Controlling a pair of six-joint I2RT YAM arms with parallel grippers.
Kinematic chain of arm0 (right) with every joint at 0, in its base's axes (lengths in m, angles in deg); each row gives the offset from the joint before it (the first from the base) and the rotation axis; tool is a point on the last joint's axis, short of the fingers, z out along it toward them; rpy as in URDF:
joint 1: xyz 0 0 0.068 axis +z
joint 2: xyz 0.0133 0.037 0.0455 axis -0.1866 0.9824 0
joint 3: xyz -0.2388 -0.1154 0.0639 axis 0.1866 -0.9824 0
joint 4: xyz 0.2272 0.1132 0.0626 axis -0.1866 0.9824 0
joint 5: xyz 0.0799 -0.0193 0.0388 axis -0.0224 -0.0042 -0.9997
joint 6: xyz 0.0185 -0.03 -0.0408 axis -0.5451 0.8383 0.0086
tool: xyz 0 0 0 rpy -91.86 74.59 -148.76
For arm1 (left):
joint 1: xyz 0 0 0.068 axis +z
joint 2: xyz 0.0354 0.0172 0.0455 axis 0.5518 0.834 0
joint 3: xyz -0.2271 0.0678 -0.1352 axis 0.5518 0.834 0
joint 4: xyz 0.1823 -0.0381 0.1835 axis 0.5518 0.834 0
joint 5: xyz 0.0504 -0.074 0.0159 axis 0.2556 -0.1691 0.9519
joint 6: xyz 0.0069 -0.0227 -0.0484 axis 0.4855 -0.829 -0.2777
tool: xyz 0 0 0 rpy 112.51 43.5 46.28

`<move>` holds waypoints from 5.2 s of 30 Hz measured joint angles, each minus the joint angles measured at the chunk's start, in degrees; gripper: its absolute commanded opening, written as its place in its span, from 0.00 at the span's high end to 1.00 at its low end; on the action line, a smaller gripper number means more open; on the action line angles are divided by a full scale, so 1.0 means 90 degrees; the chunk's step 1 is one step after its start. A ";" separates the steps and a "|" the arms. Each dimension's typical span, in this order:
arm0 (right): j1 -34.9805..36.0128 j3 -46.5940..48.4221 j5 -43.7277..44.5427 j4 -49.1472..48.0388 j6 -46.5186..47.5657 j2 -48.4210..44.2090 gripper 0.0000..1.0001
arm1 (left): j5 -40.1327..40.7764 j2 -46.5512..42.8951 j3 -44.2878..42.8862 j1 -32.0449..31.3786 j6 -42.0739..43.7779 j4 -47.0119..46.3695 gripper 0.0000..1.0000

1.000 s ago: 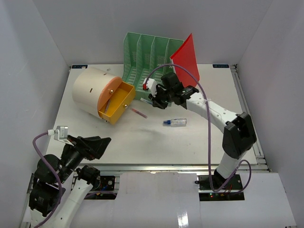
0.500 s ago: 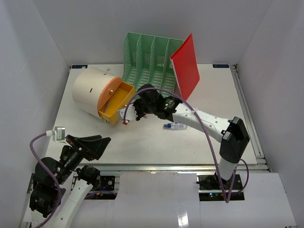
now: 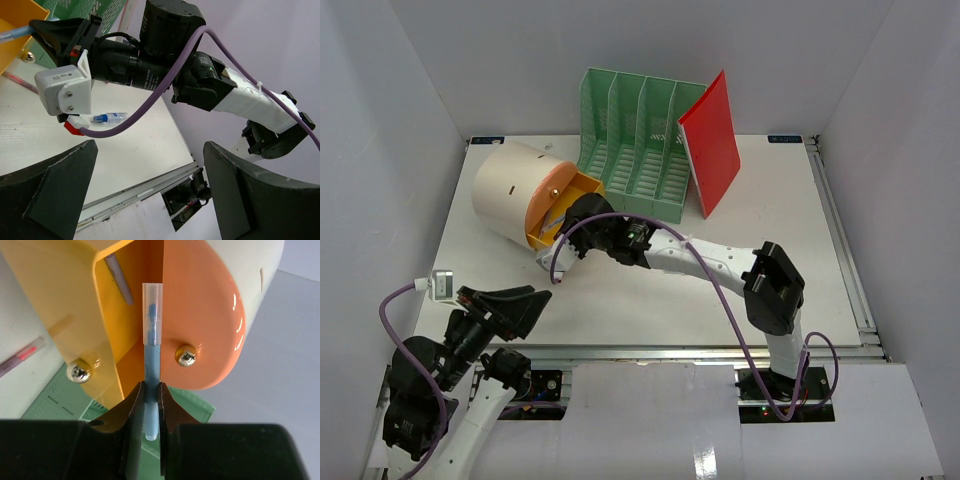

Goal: Organize the desk

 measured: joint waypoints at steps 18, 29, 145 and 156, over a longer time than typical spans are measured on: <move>-0.0072 0.0195 -0.0122 -0.0292 -0.0653 0.0095 0.29 | -0.0211 0.0100 0.0712 0.0000 -0.0896 -0.0001 0.26; -0.2782 -0.2488 -0.2575 0.0470 -0.3750 -0.4150 0.30 | -0.0953 0.2616 0.1301 0.0073 -0.1217 -0.0679 0.68; -0.7427 -0.6698 -0.7119 -0.0160 -0.7471 -0.6894 0.17 | 0.2060 0.7657 -0.2463 -0.0845 0.6081 -0.1485 0.98; -0.7434 -0.6698 -0.7172 -0.0157 -0.7460 -0.6895 0.17 | 0.2238 0.7921 -0.2167 -0.0257 0.6781 -0.1748 0.82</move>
